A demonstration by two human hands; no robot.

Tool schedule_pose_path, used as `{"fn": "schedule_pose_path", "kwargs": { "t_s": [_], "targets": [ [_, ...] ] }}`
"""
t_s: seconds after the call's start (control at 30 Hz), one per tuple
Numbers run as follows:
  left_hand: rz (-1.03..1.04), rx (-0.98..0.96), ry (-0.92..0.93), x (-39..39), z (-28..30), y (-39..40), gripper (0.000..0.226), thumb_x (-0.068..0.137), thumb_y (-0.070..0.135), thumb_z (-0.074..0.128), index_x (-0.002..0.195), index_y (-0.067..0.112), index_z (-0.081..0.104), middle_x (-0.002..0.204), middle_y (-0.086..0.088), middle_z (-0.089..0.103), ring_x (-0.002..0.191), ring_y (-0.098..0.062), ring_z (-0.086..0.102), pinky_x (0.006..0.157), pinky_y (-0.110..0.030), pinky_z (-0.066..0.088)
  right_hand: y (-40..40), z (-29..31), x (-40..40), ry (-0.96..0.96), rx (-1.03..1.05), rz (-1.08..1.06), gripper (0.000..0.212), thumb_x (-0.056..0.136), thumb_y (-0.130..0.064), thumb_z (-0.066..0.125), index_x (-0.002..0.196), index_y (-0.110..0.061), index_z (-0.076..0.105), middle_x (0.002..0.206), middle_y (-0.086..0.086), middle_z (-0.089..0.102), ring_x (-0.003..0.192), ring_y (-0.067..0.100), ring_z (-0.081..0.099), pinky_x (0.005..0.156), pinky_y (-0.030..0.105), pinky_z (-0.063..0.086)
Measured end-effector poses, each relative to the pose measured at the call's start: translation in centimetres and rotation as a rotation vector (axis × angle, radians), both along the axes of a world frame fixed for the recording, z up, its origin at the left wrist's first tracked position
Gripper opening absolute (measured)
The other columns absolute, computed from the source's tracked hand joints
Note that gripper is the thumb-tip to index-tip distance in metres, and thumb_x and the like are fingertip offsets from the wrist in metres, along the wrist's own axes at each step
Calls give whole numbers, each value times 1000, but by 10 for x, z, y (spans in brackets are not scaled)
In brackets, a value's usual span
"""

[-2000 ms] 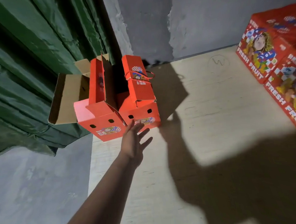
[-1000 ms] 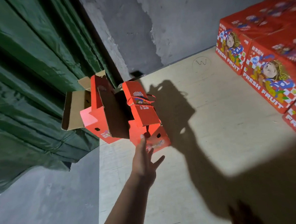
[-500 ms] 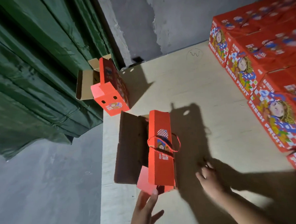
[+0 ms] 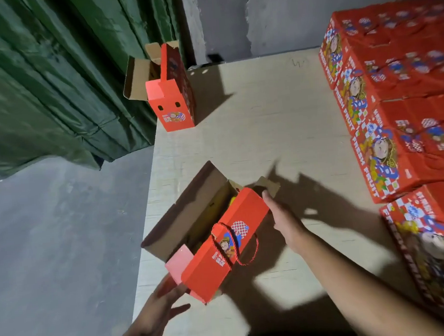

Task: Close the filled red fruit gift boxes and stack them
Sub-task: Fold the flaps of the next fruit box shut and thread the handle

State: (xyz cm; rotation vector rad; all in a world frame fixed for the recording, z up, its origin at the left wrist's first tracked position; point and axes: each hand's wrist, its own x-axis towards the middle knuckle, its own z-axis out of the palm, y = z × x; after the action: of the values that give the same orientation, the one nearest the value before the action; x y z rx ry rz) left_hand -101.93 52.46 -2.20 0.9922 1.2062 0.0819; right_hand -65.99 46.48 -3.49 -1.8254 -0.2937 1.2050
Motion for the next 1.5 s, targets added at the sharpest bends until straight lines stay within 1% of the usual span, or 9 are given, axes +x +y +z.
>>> {"fn": "schedule_pose_path", "kwargs": {
  "t_s": [0.17,0.3,0.63,0.8,1.03,1.17,1.27,1.33,1.5],
  "targets": [
    [-62,35,-15,4,0,8,56,90,44,71,143,42,55,138,9,68,125,-15,66,105,-54,51,-23,8,-7,-23,21,-17,40,81,-83,58,103,-53,73,115,-9,74,112,17,68,106,51,52],
    [-100,72,-18,9,-3,15,54,88,37,59,142,40,55,135,6,70,122,-17,68,101,-50,53,-51,7,-13,96,83,-172,22,95,-64,62,102,-46,73,114,-12,74,93,-1,72,85,32,57],
    [-182,100,-31,28,-2,22,52,85,29,56,137,28,59,125,-4,75,114,-26,72,95,-49,54,-151,0,-37,250,164,-388,37,88,-56,62,118,-34,67,113,-5,79,110,12,73,82,29,61],
    [-131,28,-141,23,-1,16,57,87,41,72,140,26,60,134,-12,69,120,-39,65,85,-48,52,-174,-15,-42,422,212,-528,72,90,-68,56,139,-15,57,131,16,69,129,25,64,110,52,49],
    [-17,108,-155,13,4,-6,100,83,41,78,163,43,18,156,6,52,130,-22,63,105,-57,52,-185,-27,-16,754,228,-646,80,103,-71,34,129,0,60,136,28,64,136,40,53,107,63,45],
    [-102,224,-115,5,14,-23,125,57,64,95,158,59,20,158,21,42,142,-7,50,115,-52,45,-183,-22,-13,629,123,-500,41,111,-33,33,99,-5,60,128,27,63,129,37,58,109,62,45],
    [-145,314,-68,-1,14,-36,118,62,64,93,154,67,20,160,27,38,145,-1,43,119,-48,40,-185,-20,-11,604,79,-466,23,105,0,44,109,-3,67,107,15,71,99,15,73,83,26,59],
    [-175,377,-47,-3,12,-45,115,65,67,90,153,69,17,162,28,34,147,-3,40,120,-47,40,-186,-16,-9,469,61,-392,23,102,-1,58,121,-7,69,107,-1,71,100,5,70,81,10,52],
    [-224,485,-30,-4,6,-58,110,75,67,83,156,66,8,168,21,25,155,-12,28,114,-56,46,-163,1,-27,-19,105,-70,52,91,-22,80,139,-26,59,126,-4,71,116,9,67,96,26,51]
  ]
}}
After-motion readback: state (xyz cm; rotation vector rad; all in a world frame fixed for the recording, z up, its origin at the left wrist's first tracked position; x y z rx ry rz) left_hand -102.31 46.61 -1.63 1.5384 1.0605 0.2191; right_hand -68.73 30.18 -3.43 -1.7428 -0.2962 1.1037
